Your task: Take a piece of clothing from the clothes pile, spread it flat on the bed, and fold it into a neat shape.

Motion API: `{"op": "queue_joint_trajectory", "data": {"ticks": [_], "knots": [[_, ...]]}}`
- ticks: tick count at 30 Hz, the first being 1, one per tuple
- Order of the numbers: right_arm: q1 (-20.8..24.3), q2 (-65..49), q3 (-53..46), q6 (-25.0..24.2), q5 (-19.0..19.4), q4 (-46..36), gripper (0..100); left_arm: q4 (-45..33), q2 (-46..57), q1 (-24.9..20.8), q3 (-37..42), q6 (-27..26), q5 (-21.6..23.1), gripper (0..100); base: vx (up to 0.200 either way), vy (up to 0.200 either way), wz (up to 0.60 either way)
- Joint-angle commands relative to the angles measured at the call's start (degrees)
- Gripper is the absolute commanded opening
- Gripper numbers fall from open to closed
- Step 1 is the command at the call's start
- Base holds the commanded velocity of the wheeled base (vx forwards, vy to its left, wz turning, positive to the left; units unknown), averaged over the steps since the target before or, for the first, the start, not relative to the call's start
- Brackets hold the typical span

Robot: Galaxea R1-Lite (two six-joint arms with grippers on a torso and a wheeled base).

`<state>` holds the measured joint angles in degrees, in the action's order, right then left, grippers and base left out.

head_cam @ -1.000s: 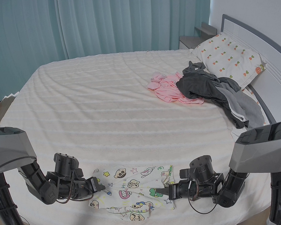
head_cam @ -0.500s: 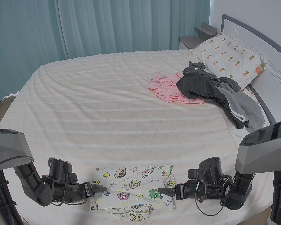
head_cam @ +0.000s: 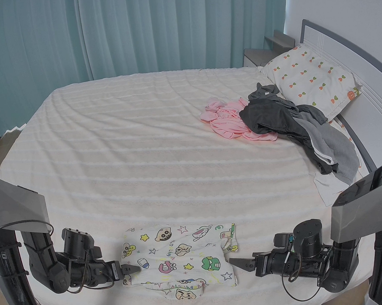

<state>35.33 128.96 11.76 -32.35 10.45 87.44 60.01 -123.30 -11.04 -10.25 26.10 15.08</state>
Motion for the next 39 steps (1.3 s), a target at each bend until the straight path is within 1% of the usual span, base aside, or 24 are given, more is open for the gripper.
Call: {"op": "queue_joint_trajectory", "data": {"ticks": [1, 7, 13, 16, 17, 23, 27, 30, 39], "knots": [[0.36, 1.03, -3.68, 0.01, 0.01, 2.29, 100, 2.39, -3.44, -0.21, 2.08, 0.09, -0.31, 100, 0.0, 0.0, 0.0], [0.36, 1.03, -4.29, -0.08, 0.1, 2.29, 100, 3.79, -3.09, -0.91, 3.48, 0.36, -0.23, 100, 0.0, 0.0, 0.0], [1.5, 0.67, -4.91, -0.69, 0.1, 2.29, 100, 4.15, -0.45, -0.82, 5.86, 0.71, 3.99, 100, 0.0, 0.0, 0.0], [2.73, 0.76, -5.26, -0.78, 0.1, 2.29, 100, 4.06, 0.51, -0.82, 6.65, 0.62, 4.78, 100, 0.0, 0.0, 0.0], [2.9, 0.76, -5.26, -0.78, 0.1, 2.29, 100, 4.15, 0.51, -0.82, 6.65, 0.62, 4.78, 0, 0.0, 0.0, 0.0], [3.43, 0.67, -5.35, -0.78, 0.1, 2.29, 100, 4.15, 0.07, -0.82, 6.47, 0.79, 4.87, 0, 0.0, 0.0, 0.0], [3.52, 0.59, -5.7, -0.78, 0.1, 2.29, 100, 4.15, -0.01, -0.91, 5.86, 2.55, 5.05, 0, 0.0, 0.0, 0.0], [3.52, 0.32, -5.96, -0.78, 0.1, 2.38, 100, 4.15, -0.01, -0.91, 5.95, 2.82, 5.05, 0, 0.0, 0.0, 0.0], [4.4, -0.73, -7.9, -0.96, 0.1, 2.38, 100, 4.06, 2.09, -0.64, 9.81, 2.29, 5.4, 0, 0.0, 0.0, 0.0]]}}
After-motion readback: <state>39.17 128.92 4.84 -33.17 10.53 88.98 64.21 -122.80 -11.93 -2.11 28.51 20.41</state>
